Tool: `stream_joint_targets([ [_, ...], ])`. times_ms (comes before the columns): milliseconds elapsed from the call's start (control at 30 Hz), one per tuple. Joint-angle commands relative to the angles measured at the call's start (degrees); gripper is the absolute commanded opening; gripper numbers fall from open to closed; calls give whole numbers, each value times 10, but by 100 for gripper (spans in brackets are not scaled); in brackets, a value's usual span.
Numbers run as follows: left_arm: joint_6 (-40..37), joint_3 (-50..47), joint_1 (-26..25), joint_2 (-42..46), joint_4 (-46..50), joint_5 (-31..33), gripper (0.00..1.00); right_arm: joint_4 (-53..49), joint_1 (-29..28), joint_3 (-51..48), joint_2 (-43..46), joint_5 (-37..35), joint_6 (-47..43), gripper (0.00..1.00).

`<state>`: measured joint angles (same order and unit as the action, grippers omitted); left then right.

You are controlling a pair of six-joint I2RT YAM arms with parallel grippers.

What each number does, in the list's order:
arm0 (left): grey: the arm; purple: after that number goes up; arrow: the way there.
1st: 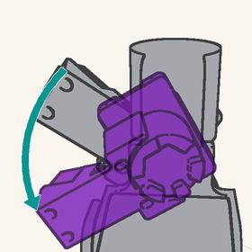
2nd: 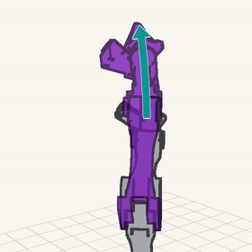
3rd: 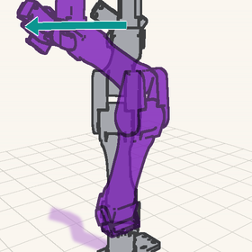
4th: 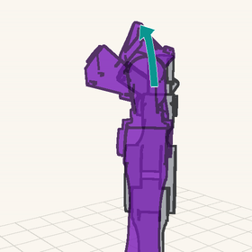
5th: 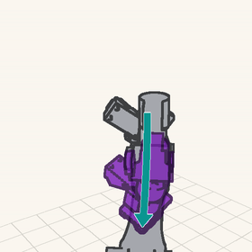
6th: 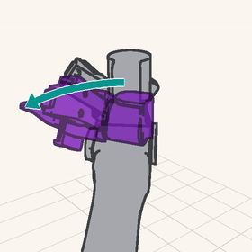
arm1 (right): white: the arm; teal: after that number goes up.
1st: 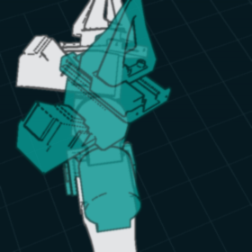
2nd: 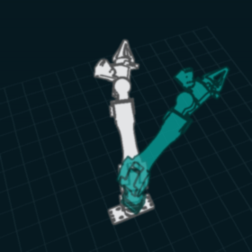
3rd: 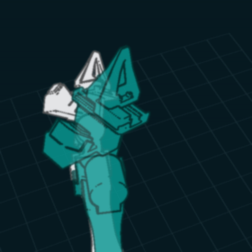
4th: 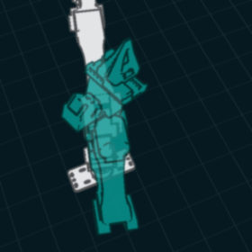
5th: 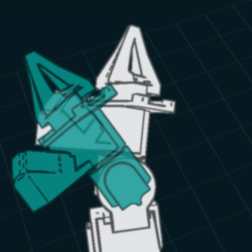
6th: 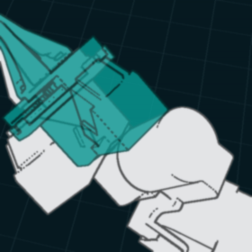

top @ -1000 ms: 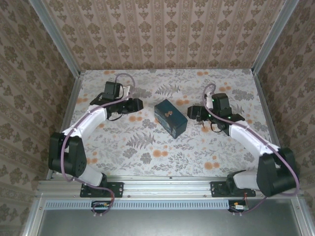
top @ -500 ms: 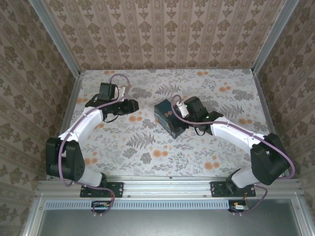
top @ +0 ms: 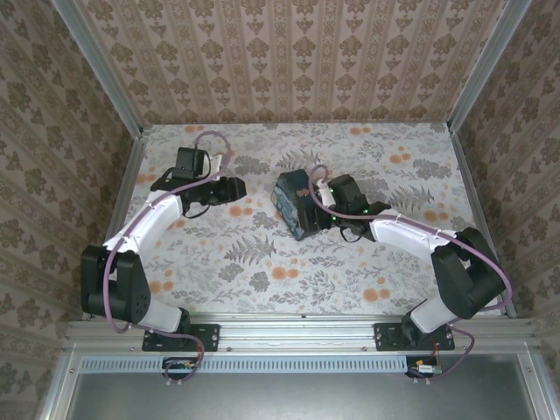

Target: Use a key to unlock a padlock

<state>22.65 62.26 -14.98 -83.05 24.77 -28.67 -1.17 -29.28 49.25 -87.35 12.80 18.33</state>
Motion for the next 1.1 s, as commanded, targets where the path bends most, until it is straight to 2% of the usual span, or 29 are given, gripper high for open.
stream_joint_targets([
  [0,-11,3,11,34,15,0,47,216,11,-63,-5,119,236,70],
  [67,-12,10,15,38,23,-2,47,304,0,-82,-42,131,349,73],
  [167,-6,18,21,40,25,-5,47,405,-16,-99,-111,130,470,77],
  [267,1,22,31,43,28,-9,47,490,-20,-114,-163,118,533,81],
  [333,1,23,40,51,33,-11,47,498,-18,-118,-169,114,525,85],
  [367,0,24,44,57,36,-9,47,467,-18,-117,-154,103,496,100],
  [433,-4,20,56,68,43,-7,47,362,-18,-108,-93,73,398,100],
  [500,-6,12,72,79,46,-4,47,163,-24,-68,-13,5,260,100],
  [567,-7,-7,95,89,38,11,48,-22,-36,-15,48,-120,106,100],
  [633,-7,-37,109,106,12,64,50,-98,-34,-1,81,-237,27,100],
  [667,-5,-60,115,118,-13,101,54,-95,-25,-15,102,-279,-2,100],
  [733,-11,-109,122,140,-74,172,76,-35,1,-67,129,-325,-47,100],
  [800,-43,-154,124,158,-140,267,79,11,48,-100,142,-348,-35,100],
  [900,-134,-219,129,161,-237,384,80,66,146,-120,145,-295,21,100],
  [933,-173,-236,131,155,-267,408,80,97,161,-129,151,-297,14,100],
  [967,-194,-255,131,141,-302,435,81,134,165,-140,161,-303,-33,100],
  [1000,-204,-272,136,122,-337,440,81,167,164,-150,167,-320,-94,100],
  [1067,-183,-299,148,91,-401,402,80,200,172,-162,151,-395,-166,100],
])
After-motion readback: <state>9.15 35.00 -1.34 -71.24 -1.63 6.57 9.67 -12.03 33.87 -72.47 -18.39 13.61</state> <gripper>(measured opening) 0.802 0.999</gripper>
